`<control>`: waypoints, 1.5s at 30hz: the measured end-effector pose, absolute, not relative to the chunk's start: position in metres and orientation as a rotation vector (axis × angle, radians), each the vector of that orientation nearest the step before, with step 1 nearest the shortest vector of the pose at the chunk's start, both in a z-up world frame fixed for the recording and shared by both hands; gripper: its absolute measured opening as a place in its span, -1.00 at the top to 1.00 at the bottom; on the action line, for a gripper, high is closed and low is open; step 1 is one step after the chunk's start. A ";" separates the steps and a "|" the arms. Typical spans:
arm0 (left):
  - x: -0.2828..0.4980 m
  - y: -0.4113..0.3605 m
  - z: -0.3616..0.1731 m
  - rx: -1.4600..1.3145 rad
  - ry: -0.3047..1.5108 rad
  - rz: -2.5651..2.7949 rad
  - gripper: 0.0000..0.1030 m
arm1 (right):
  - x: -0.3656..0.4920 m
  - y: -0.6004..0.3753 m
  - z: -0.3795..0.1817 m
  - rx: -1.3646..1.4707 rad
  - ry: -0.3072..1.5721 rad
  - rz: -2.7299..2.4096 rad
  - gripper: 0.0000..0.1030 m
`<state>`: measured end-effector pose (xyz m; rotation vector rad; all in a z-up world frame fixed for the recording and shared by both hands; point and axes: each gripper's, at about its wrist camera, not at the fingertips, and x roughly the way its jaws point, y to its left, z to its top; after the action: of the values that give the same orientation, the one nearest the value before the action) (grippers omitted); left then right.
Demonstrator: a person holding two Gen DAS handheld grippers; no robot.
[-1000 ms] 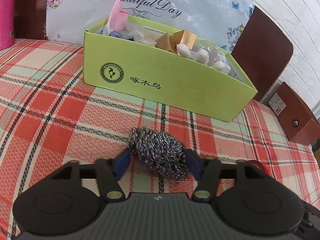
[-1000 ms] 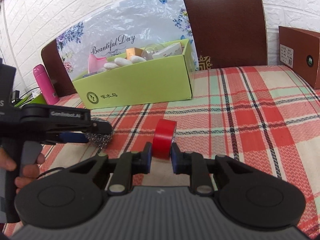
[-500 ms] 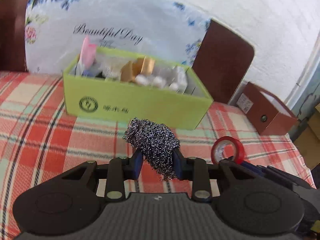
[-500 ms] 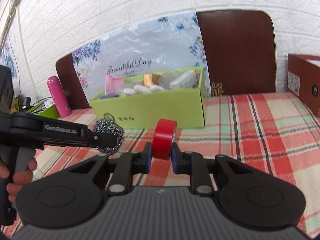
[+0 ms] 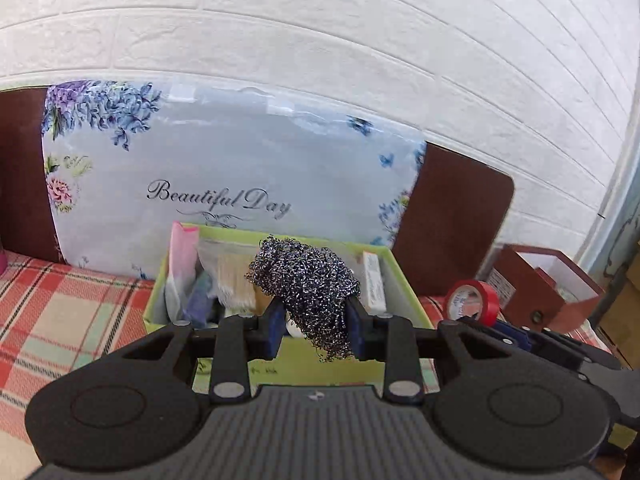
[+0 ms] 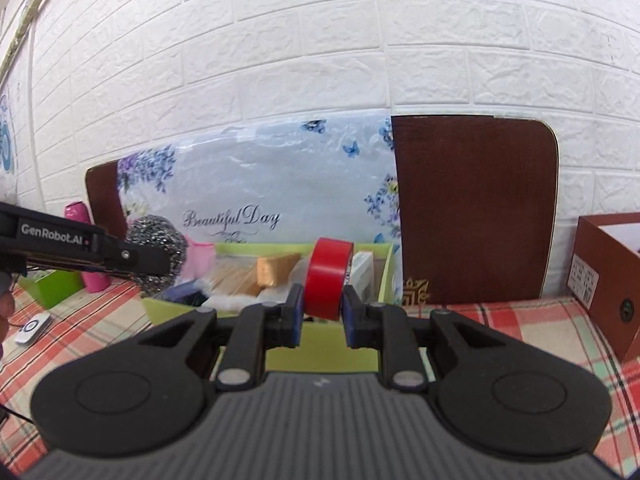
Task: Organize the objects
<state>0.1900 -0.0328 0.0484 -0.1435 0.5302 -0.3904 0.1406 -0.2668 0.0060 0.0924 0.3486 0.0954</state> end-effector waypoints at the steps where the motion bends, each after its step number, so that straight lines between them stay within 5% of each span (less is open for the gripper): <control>1: 0.198 -0.033 0.048 -0.145 0.532 -0.382 0.35 | 0.148 -0.266 0.005 0.087 0.348 0.089 0.63; 7: 0.235 -0.033 0.038 -0.142 0.545 -0.353 0.27 | 0.188 -0.265 -0.009 0.052 0.357 0.052 0.62; 9: 0.244 -0.035 0.030 -0.117 0.534 -0.315 -0.66 | 0.197 -0.263 -0.018 0.010 0.366 0.053 0.23; 10: 0.245 -0.036 0.026 -0.101 0.536 -0.280 -0.80 | 0.197 -0.262 -0.023 -0.007 0.367 0.036 -0.34; 11: 0.244 -0.035 0.022 -0.092 0.530 -0.245 -0.82 | 0.192 -0.261 -0.027 -0.021 0.344 0.019 -0.61; 16: 0.229 -0.019 0.004 -0.177 0.539 -0.256 -0.82 | 0.170 -0.259 -0.050 -0.040 0.336 -0.017 -0.96; 45: 0.072 -0.037 -0.004 0.041 0.651 -0.044 -0.82 | 0.042 -0.226 -0.045 0.013 0.554 0.023 -1.00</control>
<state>0.0717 -0.0372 -0.0040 0.0409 0.6513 -0.0443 0.0418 -0.2255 -0.0447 0.0128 0.5544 0.0228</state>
